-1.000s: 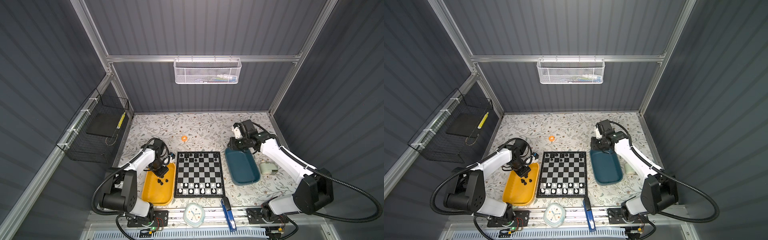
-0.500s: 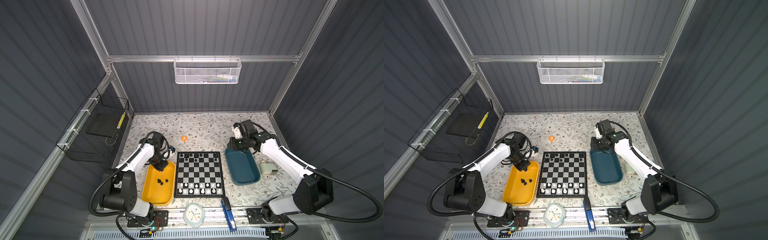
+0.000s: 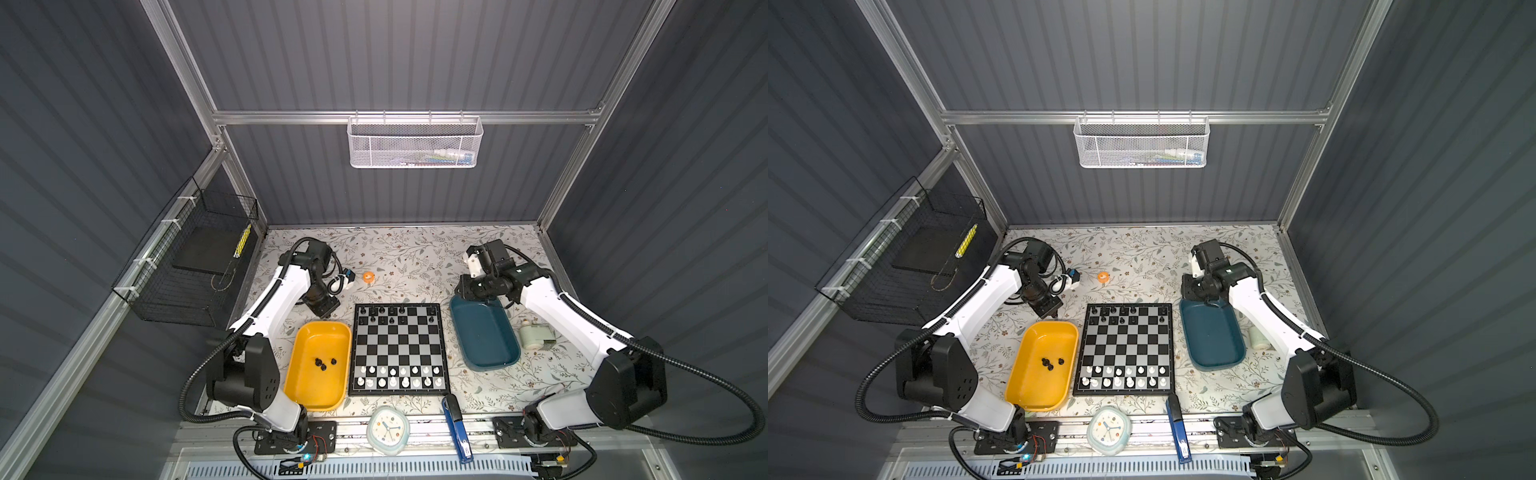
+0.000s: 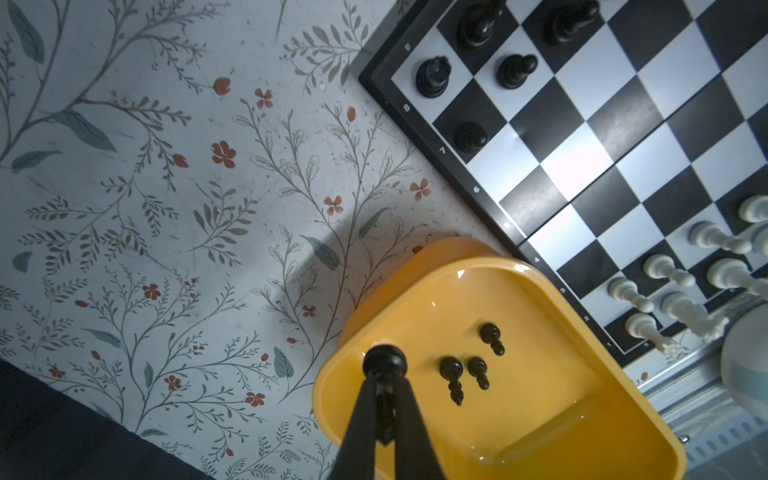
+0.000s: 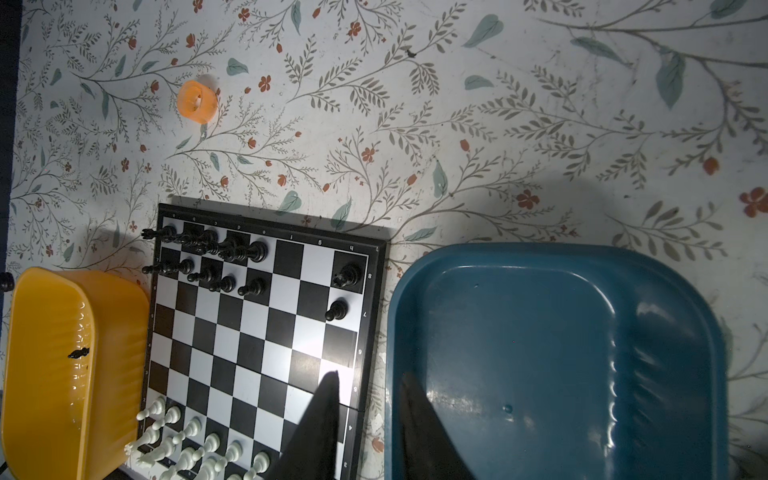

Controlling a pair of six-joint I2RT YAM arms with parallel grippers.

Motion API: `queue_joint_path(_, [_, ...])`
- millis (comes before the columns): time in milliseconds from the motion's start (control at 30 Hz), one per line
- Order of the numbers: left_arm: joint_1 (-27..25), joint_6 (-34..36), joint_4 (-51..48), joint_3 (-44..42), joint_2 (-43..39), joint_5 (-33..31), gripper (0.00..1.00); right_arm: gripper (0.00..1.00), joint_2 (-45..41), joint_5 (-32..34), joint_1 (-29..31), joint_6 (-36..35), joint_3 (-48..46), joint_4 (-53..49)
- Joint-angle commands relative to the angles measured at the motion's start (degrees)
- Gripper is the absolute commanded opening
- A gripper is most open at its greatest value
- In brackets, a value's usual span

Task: Set up the chess pieces on the board
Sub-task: 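Lift the black pawn and carry it with the left gripper over the board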

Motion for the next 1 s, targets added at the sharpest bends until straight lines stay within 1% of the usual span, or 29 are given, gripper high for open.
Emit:
queue_joint_path(0, [-1.26, 1.83, -4.13, 5.53, 1.83, 1.44, 0.06, 0.29, 0.3, -0.41, -0.23, -0.3, 0.43, -1.0])
queue_joint_path(133, [-3.99, 1.99, -4.79, 10.45, 4.57, 1.58, 0.06, 0.29, 0.09, -0.03, -0.23, -0.3, -0.07, -1.13])
queue_joint_path(233, [-6.95, 2.46, -5.19, 14.36, 7.32, 1.32, 0.06, 0.29, -0.22, -0.05, -0.22, 0.04, -0.81, -1.11])
queue_joint_path(467, [-13.65, 3.69, -7.23, 26.76, 16.79, 2.4, 0.06, 0.28, -2.38, 1.16, -0.31, 0.45, -1.97, -1.91])
queue_joint_path(733, [-20.84, 4.59, -7.98, 38.34, 26.85, 4.81, 0.06, 0.29, -9.73, 3.84, -1.5, 1.37, -3.89, -5.32])
queue_joint_path(833, [-23.14, 4.45, -7.66, 41.32, 30.42, 5.93, 0.06, 0.29, -12.81, 5.16, -2.06, 1.54, -4.4, -7.3])
queue_joint_path(967, [-25.81, 4.27, -6.3, 43.24, 33.74, 7.06, 0.06, 0.29, -16.38, 6.43, -2.88, 1.89, -5.01, -9.2])
